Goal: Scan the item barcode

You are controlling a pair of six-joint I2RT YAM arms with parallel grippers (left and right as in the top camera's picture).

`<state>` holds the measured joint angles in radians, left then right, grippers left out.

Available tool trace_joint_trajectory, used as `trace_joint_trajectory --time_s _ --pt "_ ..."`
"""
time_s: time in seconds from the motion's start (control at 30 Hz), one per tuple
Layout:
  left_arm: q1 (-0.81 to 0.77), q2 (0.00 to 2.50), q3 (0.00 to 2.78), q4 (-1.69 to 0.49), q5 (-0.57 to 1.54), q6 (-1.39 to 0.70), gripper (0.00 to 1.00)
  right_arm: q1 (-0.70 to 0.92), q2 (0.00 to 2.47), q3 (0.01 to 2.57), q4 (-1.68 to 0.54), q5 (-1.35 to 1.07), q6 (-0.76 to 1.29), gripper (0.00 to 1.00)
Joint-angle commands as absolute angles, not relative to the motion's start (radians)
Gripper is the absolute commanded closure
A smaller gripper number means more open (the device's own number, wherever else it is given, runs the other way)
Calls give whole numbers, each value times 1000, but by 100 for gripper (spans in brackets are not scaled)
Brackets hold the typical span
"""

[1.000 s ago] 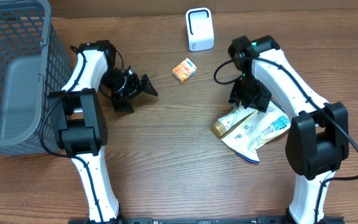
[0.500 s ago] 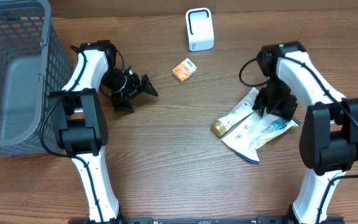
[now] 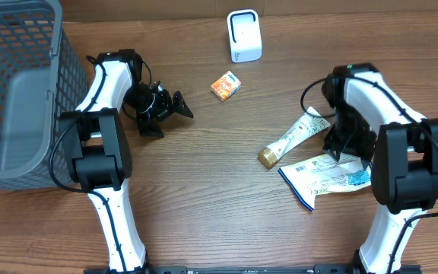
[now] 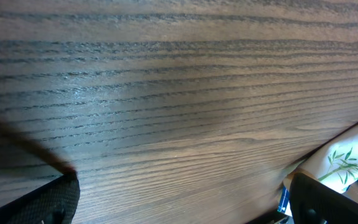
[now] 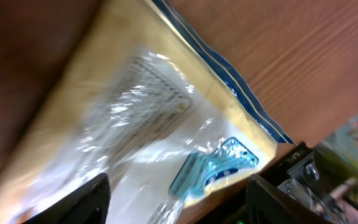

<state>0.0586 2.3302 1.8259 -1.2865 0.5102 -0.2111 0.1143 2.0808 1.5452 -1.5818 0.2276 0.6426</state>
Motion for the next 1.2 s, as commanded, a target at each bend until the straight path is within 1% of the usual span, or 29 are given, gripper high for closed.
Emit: trace_joint_trajectory --time_s 0.0,0.07,0.13,0.17,0.2,0.23,0.27,0.3,0.53,0.63,0.67,0.8,0.83,0.87,0.93,1.0,1.03,1.13,1.17 --pt "51 2347 1828 -1279 461 -206 0 123 2066 1676 -1575 49 447 26" --pt "50 2347 1828 -1279 461 -206 0 127 2065 1703 -1549 -112 352 22" --pt "49 2347 1828 -1277 461 -207 0 134 2065 1705 -1488 -289 303 20" --pt "47 2347 1828 -1275 461 -210 0 138 2065 1700 -1460 -321 304 18" --pt "44 2347 1828 -1273 463 -211 0 148 2065 1683 -1412 -323 341 12" --pt "42 2347 1828 -1274 463 -211 0 153 2065 1670 -1389 -324 379 11" --pt "34 2347 1828 -1273 461 -210 0 168 2065 1621 -1320 -324 477 11" --pt "31 2347 1828 -1273 461 -210 0 174 2066 1599 -1292 -324 510 11" --pt "16 2347 1828 -1264 461 -210 0 198 2067 1451 -1137 -324 660 17" --pt "10 2347 1828 -1259 461 -210 0 209 2067 1385 -1070 -323 667 31" --pt "11 2347 1828 -1259 460 -210 0 210 2067 1380 -1066 -323 667 37" --pt "10 2347 1828 -1256 460 -210 0 210 2066 1391 -1076 -324 665 55" --pt "10 2347 1828 -1257 460 -210 0 210 2066 1397 -1083 -325 660 61" --pt "10 2347 1828 -1257 460 -210 0 210 2066 1405 -1091 -331 649 70" --pt "10 2347 1828 -1256 461 -210 0 210 2066 1434 -1117 -371 599 81" --pt "10 2347 1828 -1257 462 -210 0 210 2065 1463 -1139 -419 548 85" --pt "10 2347 1828 -1257 464 -210 0 211 2065 1484 -1151 -465 506 90" --pt "7 2347 1828 -1267 479 -205 0 218 2065 1518 -1155 -588 429 91" --pt "-1 2347 1828 -1277 529 -175 0 223 2065 1526 -1138 -666 394 90"
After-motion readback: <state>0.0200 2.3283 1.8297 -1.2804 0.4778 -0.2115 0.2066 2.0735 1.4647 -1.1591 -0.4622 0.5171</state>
